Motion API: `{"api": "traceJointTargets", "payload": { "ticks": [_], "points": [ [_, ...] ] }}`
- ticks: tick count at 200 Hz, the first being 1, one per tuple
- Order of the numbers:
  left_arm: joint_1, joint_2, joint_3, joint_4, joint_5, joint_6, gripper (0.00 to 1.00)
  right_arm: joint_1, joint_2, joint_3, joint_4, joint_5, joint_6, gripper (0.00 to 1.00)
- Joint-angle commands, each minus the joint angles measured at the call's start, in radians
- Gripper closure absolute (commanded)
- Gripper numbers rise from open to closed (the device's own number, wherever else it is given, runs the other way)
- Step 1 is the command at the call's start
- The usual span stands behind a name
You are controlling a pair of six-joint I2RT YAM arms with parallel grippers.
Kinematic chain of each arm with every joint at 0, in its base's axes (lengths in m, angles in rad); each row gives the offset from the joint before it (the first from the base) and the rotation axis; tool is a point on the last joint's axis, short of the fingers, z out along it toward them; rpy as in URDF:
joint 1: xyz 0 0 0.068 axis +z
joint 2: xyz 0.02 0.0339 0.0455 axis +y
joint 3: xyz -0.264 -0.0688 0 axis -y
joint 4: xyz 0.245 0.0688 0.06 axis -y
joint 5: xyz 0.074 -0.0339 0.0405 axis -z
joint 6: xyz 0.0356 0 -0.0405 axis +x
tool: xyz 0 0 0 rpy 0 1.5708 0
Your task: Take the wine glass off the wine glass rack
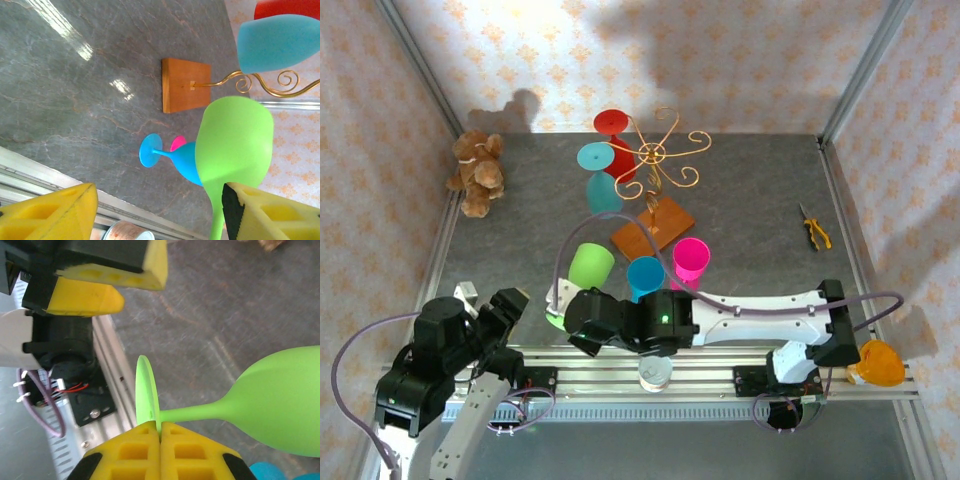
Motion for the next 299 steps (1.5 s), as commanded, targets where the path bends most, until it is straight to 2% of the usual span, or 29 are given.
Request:
{"api": "traceJointTargets", "payload": {
  "ticks": [1,27,78,109,146,169,205,264,299],
  "points": [
    [-0.002,0.043,-0.019,0.075,0.057,0.019,0.33,0.011,0.004,-0.048,0.122,0.213,-0.117,1.00],
    [-0.001,0.087,-0.042,0.114,0.096,0.007,0.33,0.013,0.025,-0.116,0.227,0.355,-0.198,1.00],
    [-0.001,0.134,-0.092,0.257,0.175,-0.056,0.32,0.013,0.070,-0.214,0.451,0.512,-0.344,1.00],
    [0.000,0.160,-0.126,0.338,0.208,-0.075,0.32,0.013,0.104,-0.230,0.541,0.537,-0.401,1.00],
    [-0.001,0.183,-0.179,0.445,0.240,-0.119,0.35,0.012,0.131,-0.206,0.563,0.532,-0.427,1.00],
    [-0.001,0.206,-0.193,0.495,0.251,-0.126,0.41,0.010,0.137,-0.198,0.595,0.524,-0.437,1.00],
    [-0.001,0.228,-0.198,0.525,0.250,-0.114,0.57,0.010,0.150,-0.162,0.615,0.522,-0.470,1.00],
    [-0.001,0.231,-0.212,0.557,0.244,-0.104,0.75,0.011,0.073,-0.160,0.643,0.465,-0.448,1.00],
    [-0.001,0.229,-0.213,0.555,0.238,-0.092,0.94,0.011,0.033,-0.150,0.632,0.449,-0.432,1.00]
  ]
}}
